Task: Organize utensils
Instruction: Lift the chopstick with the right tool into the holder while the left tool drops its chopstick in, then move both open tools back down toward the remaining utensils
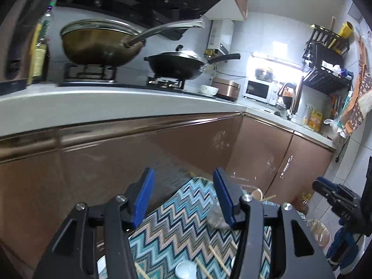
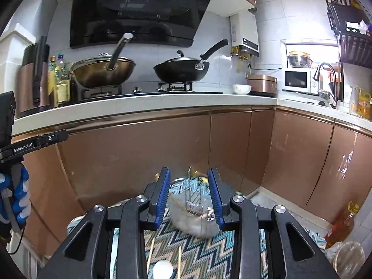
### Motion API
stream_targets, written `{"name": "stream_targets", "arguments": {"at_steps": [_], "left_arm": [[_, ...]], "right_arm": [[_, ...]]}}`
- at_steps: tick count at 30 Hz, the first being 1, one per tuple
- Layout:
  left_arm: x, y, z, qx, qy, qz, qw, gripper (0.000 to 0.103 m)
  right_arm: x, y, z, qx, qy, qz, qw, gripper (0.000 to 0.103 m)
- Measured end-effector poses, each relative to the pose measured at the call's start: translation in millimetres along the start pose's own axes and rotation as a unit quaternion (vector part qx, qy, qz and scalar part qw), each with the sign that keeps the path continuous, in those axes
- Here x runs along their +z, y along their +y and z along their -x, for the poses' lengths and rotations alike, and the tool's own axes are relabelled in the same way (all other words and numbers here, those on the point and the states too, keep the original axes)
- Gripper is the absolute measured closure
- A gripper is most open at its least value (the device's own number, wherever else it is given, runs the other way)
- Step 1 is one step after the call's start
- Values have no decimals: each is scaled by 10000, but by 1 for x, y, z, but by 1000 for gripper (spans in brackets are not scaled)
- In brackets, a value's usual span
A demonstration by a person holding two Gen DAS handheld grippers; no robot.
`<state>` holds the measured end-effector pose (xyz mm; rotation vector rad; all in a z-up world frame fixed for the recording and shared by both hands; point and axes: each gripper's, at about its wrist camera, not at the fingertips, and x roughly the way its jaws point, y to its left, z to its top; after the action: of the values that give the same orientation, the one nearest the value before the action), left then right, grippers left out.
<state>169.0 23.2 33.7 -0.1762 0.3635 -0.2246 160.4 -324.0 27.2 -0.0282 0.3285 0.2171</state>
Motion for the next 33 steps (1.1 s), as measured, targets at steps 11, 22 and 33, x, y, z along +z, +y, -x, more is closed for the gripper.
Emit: {"name": "stream_targets", "arguments": {"at_steps": [11, 22, 33], "left_arm": [[-13, 24, 54, 99, 2, 149, 9998, 49], [-20, 30, 77, 85, 116, 186, 9997, 47], [-51, 21, 33, -571, 1359, 572, 9874, 47]], "right_arm": [[-3, 15, 54, -144, -81, -15, 9999, 58], [-8, 21, 83, -71, 37, -47, 10000, 55], [-22, 15, 65, 157, 705, -160, 9973, 57]]}}
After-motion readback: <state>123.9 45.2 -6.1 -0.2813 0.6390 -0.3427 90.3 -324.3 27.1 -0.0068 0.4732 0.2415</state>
